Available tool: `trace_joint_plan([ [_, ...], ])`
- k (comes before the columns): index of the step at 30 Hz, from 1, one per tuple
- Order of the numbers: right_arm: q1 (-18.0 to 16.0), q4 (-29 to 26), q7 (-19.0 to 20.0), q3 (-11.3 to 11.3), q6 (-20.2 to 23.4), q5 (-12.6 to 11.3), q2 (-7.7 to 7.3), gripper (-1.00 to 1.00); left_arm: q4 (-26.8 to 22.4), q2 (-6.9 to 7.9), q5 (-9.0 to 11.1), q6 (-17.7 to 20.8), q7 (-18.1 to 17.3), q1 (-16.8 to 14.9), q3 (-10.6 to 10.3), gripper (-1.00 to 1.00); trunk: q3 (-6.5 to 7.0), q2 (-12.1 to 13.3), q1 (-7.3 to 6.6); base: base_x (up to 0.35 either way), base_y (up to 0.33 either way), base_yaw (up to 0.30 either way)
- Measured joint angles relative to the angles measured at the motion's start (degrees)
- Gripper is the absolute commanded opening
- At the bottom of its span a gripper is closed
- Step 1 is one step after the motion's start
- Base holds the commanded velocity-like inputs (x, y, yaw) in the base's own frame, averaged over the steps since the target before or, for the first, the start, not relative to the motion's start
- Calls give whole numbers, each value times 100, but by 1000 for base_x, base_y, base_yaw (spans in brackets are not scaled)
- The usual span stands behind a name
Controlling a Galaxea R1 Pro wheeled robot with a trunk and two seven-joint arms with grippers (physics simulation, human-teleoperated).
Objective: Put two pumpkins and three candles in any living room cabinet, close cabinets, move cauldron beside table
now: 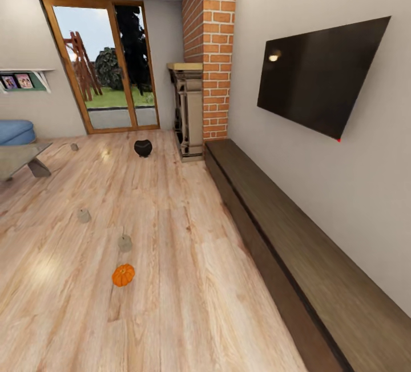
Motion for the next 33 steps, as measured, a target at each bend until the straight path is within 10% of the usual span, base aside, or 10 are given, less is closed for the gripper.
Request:
trace_joint_plan([
  [33, -2, -16, 0, 1, 0, 18, -4, 100, 2, 0, -9, 0, -5, 0, -8, 100, 0, 0, 0, 320, 0, 60],
])
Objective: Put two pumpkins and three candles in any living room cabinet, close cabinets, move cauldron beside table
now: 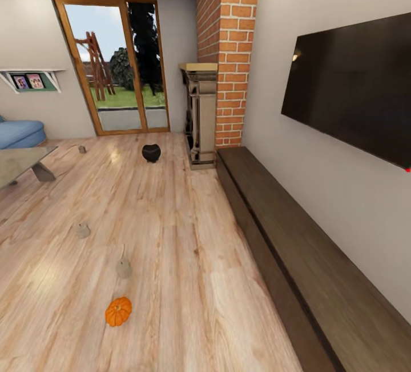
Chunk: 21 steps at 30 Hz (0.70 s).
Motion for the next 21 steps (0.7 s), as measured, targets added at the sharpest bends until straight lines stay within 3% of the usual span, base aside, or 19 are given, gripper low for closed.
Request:
trace_joint_plan([
  [8, -1, 2, 0, 0, 0, 0, 0, 100, 0, 0, 0, 0, 1, 0, 0, 100, 0, 0, 0, 328, 0, 27],
  [18, 1, 7, -5, 0, 0, 0, 0, 100, -1, 0, 0, 0, 4, 0, 0, 100, 0, 0, 0, 327, -96, 260],
  [21, 1, 6, -4, 0, 0, 0, 0, 100, -1, 0, 0, -1, 3, 0, 0, 100, 0, 0, 0, 327, -140, 83],
])
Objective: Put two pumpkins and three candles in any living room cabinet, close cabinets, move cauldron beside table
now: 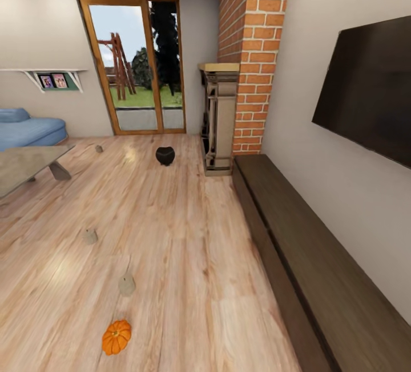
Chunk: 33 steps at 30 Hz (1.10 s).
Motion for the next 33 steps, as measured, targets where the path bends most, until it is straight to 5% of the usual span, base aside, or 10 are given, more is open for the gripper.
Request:
trace_joint_plan([
  [16, 0, 1, -3, 0, 0, -1, -2, 100, -4, 0, 0, -4, -1, 0, 0, 100, 0, 0, 0, 327, -138, 13],
  [33, 0, 2, -5, 0, -2, 0, 9, 100, -5, 0, 0, -1, -1, 0, 0, 100, 0, 0, 0, 327, -55, 272],
])
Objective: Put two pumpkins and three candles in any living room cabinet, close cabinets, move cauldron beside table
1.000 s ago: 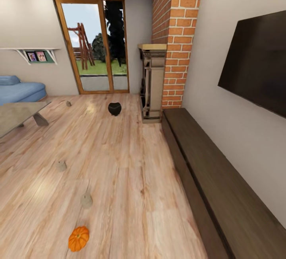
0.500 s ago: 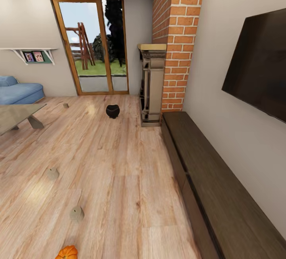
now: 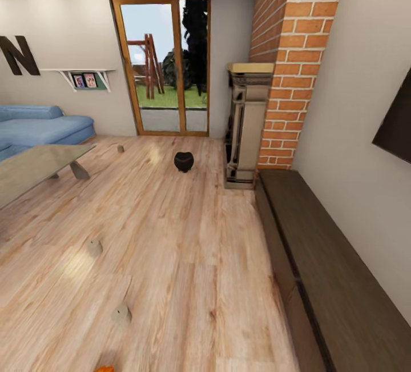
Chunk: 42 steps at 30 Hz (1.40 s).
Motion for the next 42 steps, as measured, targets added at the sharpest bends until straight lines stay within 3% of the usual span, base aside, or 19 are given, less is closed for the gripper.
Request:
trace_joint_plan([
  [23, -1, -2, 9, 1, 3, -6, -30, 100, -2, 0, 0, 0, 1, 0, 0, 100, 0, 0, 0, 328, 0, 35],
  [31, 1, 8, 43, -2, 10, -9, -26, 100, -3, 0, 0, 0, 2, 0, 4, 100, 17, 0, 0, 329, 0, -215],
  [42, -4, 5, 19, 0, 10, -9, -20, 100, 1, 0, 0, 1, 1, 0, 6, 100, 21, 0, 0, 329, 0, -26],
])
